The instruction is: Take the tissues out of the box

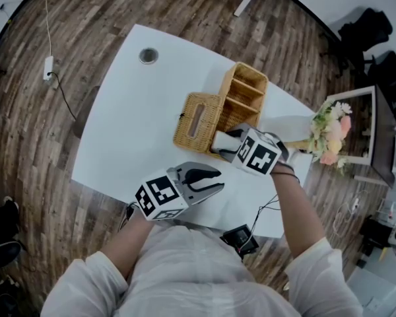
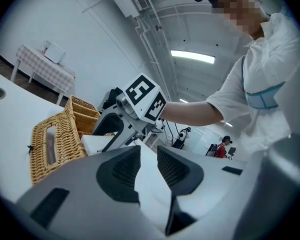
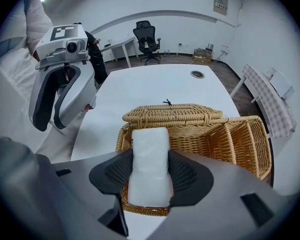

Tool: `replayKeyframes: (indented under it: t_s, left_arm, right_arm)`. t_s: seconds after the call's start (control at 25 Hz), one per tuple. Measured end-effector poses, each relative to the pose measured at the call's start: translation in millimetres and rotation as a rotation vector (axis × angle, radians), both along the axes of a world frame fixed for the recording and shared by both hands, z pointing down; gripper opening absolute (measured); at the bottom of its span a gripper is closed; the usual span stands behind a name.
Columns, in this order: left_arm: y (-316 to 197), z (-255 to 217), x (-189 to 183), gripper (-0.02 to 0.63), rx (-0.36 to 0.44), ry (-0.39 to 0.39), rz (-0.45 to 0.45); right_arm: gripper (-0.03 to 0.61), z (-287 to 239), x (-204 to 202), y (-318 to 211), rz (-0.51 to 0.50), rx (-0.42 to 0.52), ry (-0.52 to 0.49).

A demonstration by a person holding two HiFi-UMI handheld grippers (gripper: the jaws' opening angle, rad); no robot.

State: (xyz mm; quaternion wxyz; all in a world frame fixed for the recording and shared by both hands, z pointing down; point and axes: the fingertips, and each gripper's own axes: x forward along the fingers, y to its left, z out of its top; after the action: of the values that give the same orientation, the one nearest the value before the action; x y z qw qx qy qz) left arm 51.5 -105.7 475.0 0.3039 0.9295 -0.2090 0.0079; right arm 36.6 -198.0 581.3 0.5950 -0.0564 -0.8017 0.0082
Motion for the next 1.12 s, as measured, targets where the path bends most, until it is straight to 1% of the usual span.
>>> replayKeyframes:
  t_s: [0.36, 0.68, 1.12]
  left_arm:
    - [1.2, -3.4, -1.1, 0.094, 0.011, -0.022, 0.009]
    - [4.1, -5.9, -4.6, 0.094, 0.018, -0.048, 0.022]
    - [12.3, -9.2, -3.1, 0.095, 0.026, -0.063, 0.047]
  right_arm:
    - [0.233, 0.4, 1.8, 0.3, 0.007, 0.012, -0.008]
    - [0.233, -4.8, 8.5, -2.8, 0.016, 0.075, -0.022]
    - [0.232, -33.0, 12.6, -5.2, 0.095, 0.145, -0.126]
